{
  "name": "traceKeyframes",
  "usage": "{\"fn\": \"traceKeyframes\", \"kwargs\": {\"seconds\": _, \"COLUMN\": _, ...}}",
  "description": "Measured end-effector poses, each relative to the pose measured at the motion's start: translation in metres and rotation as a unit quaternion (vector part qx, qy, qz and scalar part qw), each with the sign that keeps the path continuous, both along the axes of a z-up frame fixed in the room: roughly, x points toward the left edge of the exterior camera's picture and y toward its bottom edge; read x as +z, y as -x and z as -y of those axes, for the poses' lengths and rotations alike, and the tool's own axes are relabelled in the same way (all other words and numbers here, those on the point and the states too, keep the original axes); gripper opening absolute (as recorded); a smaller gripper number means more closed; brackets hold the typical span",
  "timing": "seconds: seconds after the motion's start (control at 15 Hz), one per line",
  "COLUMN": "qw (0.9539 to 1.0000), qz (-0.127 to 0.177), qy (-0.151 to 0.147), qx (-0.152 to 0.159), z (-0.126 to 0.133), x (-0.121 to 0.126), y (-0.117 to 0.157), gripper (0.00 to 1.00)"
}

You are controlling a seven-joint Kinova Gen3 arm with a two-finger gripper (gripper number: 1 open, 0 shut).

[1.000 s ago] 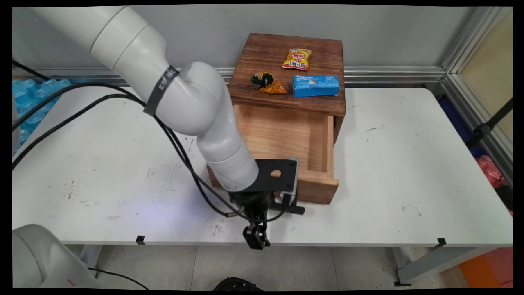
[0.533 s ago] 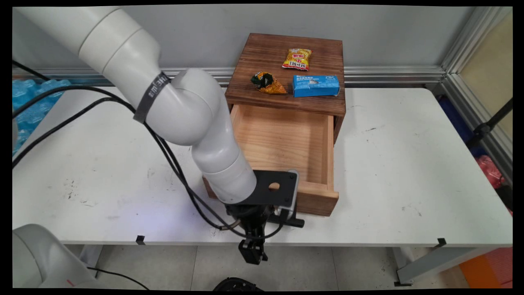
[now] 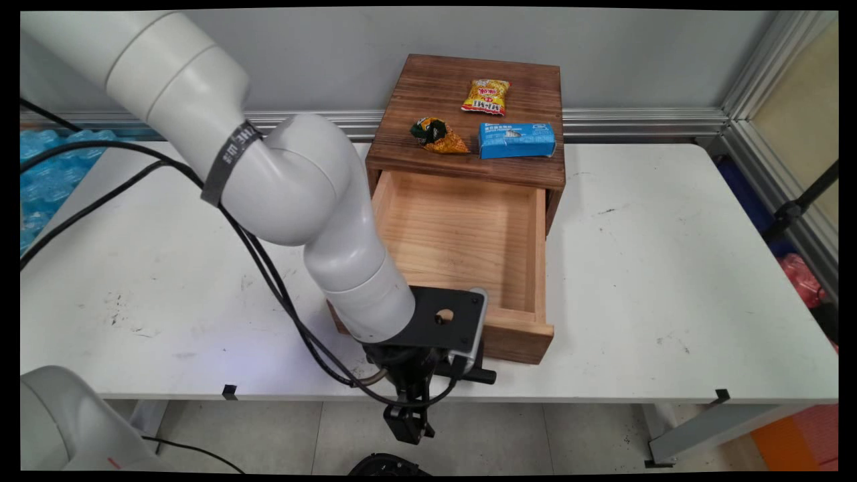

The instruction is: Open the drawer

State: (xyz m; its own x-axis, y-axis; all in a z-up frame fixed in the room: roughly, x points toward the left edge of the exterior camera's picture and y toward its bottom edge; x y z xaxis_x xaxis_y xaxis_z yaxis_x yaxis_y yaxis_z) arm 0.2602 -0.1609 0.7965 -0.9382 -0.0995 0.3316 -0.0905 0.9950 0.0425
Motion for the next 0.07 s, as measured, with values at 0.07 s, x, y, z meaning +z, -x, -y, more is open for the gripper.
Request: {"fn": "traceKeyframes", "kwargs": {"seconds": 0.07, "qw": 1.0000, "qz": 0.000, "qy": 0.003, "qx": -0.002, "z": -0.0013, "x": 0.0006, "y": -0.0005, "gripper": 1.00}}
